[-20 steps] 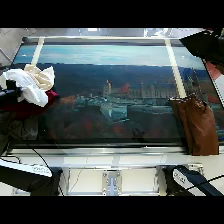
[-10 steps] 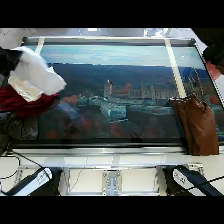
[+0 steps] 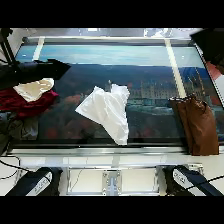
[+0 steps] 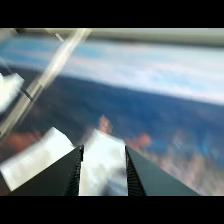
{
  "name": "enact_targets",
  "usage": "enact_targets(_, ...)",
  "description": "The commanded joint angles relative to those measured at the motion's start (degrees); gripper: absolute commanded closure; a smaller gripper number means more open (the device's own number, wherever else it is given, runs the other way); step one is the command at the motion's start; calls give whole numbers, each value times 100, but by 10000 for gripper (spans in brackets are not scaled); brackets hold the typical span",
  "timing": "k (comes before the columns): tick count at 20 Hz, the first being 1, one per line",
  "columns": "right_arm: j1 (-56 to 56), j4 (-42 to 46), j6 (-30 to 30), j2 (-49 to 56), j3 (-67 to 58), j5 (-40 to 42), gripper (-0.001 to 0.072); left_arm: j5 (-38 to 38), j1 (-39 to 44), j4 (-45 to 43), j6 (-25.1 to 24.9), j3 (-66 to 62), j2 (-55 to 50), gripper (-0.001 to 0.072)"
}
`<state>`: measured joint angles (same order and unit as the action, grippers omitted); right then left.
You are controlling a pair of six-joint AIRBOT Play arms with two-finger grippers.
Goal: Fold the shirts.
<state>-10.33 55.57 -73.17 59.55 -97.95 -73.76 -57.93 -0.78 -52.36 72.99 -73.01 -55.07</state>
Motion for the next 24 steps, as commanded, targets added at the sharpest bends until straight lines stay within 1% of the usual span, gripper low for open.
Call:
enact_targets(1,0,1598,-212,105,560,-1167,392,-238,-369,-2428,2479,289,-317,-2)
enact_targets(2,2,1438,-286,149,975,-1102,392,-509,-435,-2341,2597,575,-501,14)
enact_targets(3,2,1086,-304,205,1506,-896,392,-507,-426,-2072,2577,968,-699,44)
enact_targets(4,15,706,-330,267,2028,-662,392,-341,-361,-1615,2577,1331,-881,119)
enact_targets(5,81,262,-330,330,2614,-420,391,-76,-273,-935,2505,1670,-1088,165)
enact_targets(6,219,-153,-328,387,3187,-212,391,337,-133,-341,2155,1897,-1285,168)
enact_targets(7,435,-413,-317,424,3700,-72,390,942,61,199,1700,2006,-1528,166)
enact_targets(8,726,-470,-247,446,4166,90,382,1578,267,748,1338,1985,-1794,166)
enact_targets(9,1104,-428,-157,457,4627,326,358,2122,459,1399,892,1919,-2041,166)
enact_targets(10,1467,-420,-87,472,4988,575,358,2481,654,1902,374,1777,-2326,166)
enact_targets(11,1862,-415,-81,487,5292,887,358,2535,828,2118,57,1499,-2697,166)
enact_targets(13,2549,-411,-83,492,5613,1388,358,2345,1016,2096,22,774,-3460,166)
enact_targets(15,3099,-382,-85,492,5641,1567,358,2203,1043,2094,28,76,-4050,167)
enact_targets(16,3338,-387,-90,492,5641,1663,358,2201,1043,2094,127,-164,-4251,169)
enact_targets(17,3534,-369,-90,498,5641,1753,358,2162,1021,2092,310,-334,-4415,189)
enact_targets(18,3724,-365,-90,542,5641,1849,358,2094,1014,2092,304,-431,-4538,205)
enact_targets(23,4336,-323,-94,1331,5639,2409,358,1792,1108,2094,304,-643,-4951,209)
enact_targets(24,4385,-380,-105,1521,5639,2514,358,1788,1141,2096,299,-645,-5005,228)
